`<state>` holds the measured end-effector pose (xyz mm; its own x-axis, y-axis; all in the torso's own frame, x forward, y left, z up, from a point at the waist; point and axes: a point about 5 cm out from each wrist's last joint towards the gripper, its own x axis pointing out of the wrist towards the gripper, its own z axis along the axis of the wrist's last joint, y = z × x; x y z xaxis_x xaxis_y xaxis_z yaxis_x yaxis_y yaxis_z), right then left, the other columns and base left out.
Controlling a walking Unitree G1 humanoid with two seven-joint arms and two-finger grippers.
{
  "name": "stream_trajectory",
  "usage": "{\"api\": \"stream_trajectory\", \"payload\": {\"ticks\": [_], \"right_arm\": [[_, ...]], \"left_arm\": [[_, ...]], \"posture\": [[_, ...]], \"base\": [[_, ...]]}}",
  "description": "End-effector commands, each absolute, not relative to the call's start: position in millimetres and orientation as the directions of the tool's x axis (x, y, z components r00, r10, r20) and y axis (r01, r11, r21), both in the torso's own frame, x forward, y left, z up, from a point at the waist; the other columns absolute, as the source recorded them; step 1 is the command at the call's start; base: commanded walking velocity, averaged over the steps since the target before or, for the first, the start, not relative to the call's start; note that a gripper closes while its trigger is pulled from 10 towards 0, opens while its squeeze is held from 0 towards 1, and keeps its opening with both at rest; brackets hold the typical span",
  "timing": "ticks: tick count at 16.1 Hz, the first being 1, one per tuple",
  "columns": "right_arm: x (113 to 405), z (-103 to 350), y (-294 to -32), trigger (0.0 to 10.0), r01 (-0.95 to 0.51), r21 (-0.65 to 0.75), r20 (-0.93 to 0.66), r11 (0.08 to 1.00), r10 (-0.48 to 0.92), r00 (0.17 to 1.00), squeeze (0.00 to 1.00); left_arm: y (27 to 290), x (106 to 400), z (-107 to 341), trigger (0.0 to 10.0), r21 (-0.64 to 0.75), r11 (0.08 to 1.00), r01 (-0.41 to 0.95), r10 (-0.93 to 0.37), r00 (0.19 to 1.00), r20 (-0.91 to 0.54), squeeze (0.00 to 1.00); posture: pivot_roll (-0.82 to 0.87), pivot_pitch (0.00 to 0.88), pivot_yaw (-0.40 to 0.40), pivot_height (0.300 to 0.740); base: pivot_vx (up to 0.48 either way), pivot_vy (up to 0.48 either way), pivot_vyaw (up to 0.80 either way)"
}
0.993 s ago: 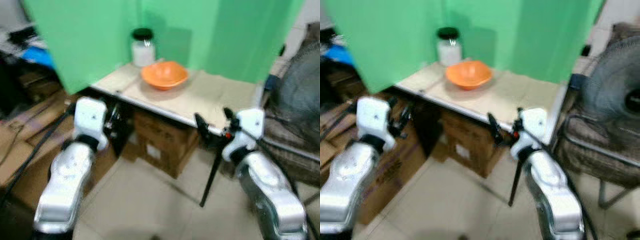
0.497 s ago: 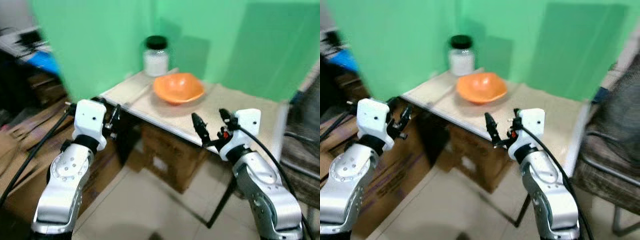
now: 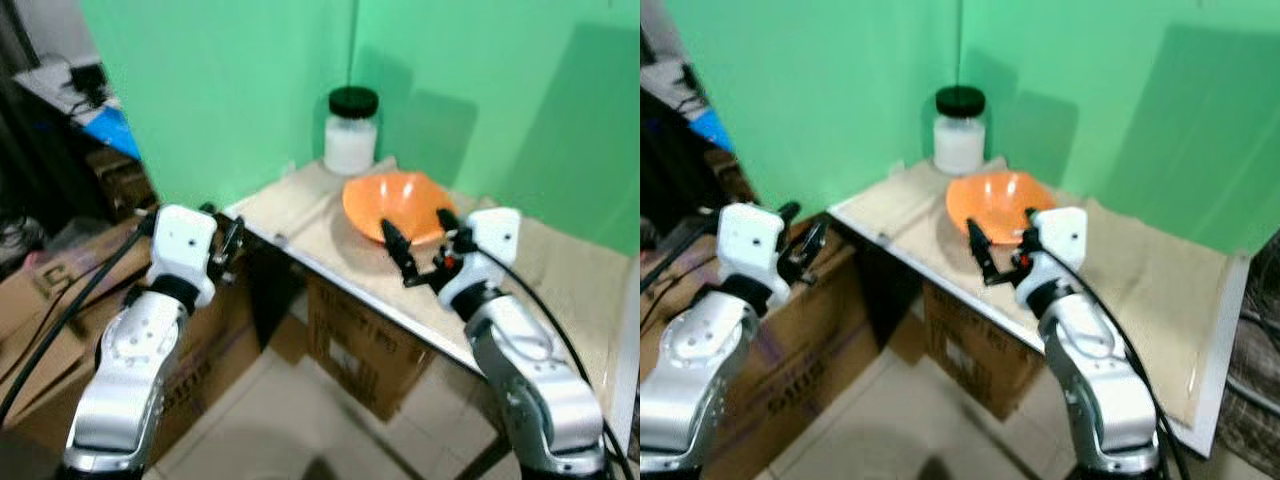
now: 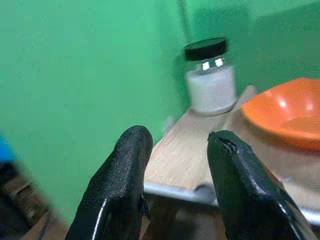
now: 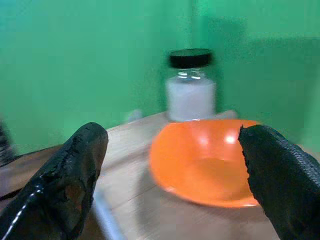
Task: Setting the table
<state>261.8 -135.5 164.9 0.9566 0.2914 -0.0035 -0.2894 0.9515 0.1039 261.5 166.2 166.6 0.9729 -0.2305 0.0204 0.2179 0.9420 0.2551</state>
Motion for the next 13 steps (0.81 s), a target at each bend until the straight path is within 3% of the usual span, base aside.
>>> {"api": "stream_trajectory", "payload": {"ticks": [1, 5, 9, 13], "right_arm": [[264.4, 170.2, -143.9, 10.0, -0.233, 0.105, -0.023, 0.967, 0.237, 0.971, 0.00], [269.6, 166.9, -148.5, 10.0, -0.218, 0.138, -0.131, 0.966, 0.236, 0.963, 0.00], [286.2, 163.0, -171.0, 10.0, -0.048, 0.193, -0.321, 0.980, 0.110, 0.941, 0.00], [307.6, 175.0, -189.5, 10.0, 0.062, 0.227, -0.355, 0.972, 0.023, 0.935, 0.00]], "left_arm": [[160.2, 262.2, 168.7, 10.0, 0.258, 0.934, 0.249, -0.263, 0.965, 0.021, 0.00], [156.4, 260.6, 165.4, 10.0, 0.262, 0.912, 0.316, -0.325, 0.946, -0.010, 0.00], [145.5, 256.2, 161.0, 10.0, 0.236, 0.835, 0.497, -0.497, 0.866, -0.064, 0.00], [133.7, 240.1, 155.8, 10.0, 0.135, 0.660, 0.739, -0.722, 0.673, -0.160, 0.00]], "posture": [[0.12, 0.000, 0.051, 0.740], [0.12, 0.000, 0.051, 0.740], [0.12, 0.000, 0.055, 0.740], [0.12, 0.000, 0.054, 0.740]], "base": [[0.409, 0.000, 0.00], [0.351, 0.000, 0.00], [0.000, 0.000, 0.00], [0.000, 0.000, 0.00]]}}
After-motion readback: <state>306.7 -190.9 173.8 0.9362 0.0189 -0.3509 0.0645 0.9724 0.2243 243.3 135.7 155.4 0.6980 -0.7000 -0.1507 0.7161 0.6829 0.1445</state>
